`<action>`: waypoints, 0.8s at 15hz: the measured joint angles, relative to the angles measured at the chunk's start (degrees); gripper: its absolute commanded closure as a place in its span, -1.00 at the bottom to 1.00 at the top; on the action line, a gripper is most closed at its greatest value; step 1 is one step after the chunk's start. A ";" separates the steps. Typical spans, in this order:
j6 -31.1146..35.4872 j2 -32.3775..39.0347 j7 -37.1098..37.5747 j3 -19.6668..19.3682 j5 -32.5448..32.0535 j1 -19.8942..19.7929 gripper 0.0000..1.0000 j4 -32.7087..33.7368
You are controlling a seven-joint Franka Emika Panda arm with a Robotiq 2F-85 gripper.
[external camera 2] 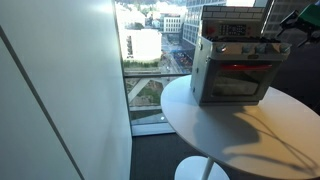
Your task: Turn the knob on the right stove of the stove in an anticlockwise direction
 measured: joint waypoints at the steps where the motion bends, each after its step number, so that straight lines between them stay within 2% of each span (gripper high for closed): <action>1: 0.20 0.19 0.00 0.09 0.21 0.00 -1.00 0.10; 12: 1.11 1.73 -0.85 1.00 3.42 0.00 -1.00 1.06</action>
